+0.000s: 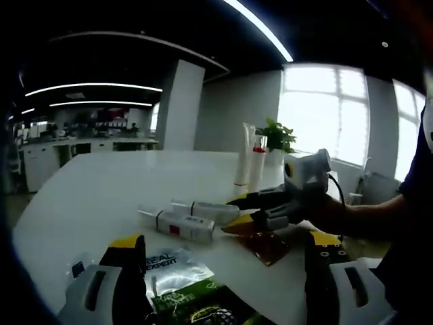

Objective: Arrange the skincare products in the storage area until every visible bottle or jar stands upright without overlapping.

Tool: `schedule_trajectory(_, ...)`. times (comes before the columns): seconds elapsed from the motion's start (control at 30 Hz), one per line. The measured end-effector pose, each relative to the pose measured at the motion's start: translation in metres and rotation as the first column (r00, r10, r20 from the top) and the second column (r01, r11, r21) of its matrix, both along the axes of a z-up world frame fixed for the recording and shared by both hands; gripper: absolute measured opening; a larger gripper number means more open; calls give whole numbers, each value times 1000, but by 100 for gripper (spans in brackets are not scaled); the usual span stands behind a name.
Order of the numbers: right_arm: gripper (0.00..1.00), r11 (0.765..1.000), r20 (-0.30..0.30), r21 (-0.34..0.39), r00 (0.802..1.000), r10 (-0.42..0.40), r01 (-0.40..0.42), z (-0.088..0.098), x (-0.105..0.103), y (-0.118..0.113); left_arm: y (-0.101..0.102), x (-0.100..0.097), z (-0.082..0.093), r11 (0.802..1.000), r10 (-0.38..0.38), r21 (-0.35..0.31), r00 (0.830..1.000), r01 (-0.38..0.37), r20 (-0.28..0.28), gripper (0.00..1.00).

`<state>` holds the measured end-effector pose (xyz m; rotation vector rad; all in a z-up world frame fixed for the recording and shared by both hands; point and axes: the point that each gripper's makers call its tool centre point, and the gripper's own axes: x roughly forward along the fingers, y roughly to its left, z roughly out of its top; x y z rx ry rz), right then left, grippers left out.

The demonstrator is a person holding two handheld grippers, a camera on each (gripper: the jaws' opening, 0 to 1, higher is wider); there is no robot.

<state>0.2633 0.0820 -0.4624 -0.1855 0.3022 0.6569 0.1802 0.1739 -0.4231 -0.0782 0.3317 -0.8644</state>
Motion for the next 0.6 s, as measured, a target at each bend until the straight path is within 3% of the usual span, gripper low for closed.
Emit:
schedule_trajectory(0.27,35,1000,-5,2,1000,12,-12,-2,2,3,4,1,-4,1000,10,-1,1000,-10,-26,100)
schedule_trajectory(0.4,22,1000,-2,-1,1000,23,-23,-3,2,5,7,3,-3,1000,19,-2,1000,-19,-23,100)
schedule_trajectory(0.6,22,1000,-8,-7,1000,11,-11,-5,4,3,11,4,-7,1000,26,10,999,-26,-29,100)
